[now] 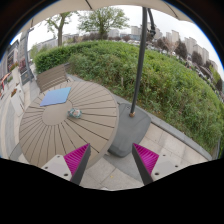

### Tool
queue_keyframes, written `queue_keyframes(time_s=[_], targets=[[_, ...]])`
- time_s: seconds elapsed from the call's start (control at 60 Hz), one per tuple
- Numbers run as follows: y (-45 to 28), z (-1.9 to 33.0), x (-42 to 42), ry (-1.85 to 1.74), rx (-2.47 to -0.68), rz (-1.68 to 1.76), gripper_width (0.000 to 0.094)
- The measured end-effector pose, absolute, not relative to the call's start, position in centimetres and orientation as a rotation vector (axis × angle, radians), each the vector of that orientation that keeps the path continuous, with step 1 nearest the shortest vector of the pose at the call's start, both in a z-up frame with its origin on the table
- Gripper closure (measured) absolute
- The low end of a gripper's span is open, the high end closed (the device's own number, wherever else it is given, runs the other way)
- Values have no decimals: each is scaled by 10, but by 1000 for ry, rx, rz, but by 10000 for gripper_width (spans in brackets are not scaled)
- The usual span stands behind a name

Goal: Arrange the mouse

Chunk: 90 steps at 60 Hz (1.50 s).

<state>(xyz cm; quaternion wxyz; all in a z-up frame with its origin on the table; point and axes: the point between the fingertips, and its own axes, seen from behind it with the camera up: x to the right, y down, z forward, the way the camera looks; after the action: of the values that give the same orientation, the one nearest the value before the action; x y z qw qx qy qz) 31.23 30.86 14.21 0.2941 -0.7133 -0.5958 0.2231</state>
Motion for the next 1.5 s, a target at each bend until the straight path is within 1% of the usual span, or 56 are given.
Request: queue_keyframes(time_s=[0.083,0.15,0.333,0.5,0.7,0.967,1.15,1.267,1.383,1.433,1.5], targets=[[298,139,306,-1620,-1880,614,75],[276,128,286,-1659,-1847,624,74],[229,121,261,-1765,-1749,671,83],[185,118,238,-1783,-1723,730,82],[152,105,210,-1763,-1708,744,82],[148,70,155,-1715,-1652,750,83],[158,26,110,-1685,-1670,748,84],[162,5,81,-1672,-1670,755,81],[168,-9,55,-1678,-1666,750,82],[167,-11,44,-1684,-1674,767,72],[168,-14,33,-1678,-1700,774,82]])
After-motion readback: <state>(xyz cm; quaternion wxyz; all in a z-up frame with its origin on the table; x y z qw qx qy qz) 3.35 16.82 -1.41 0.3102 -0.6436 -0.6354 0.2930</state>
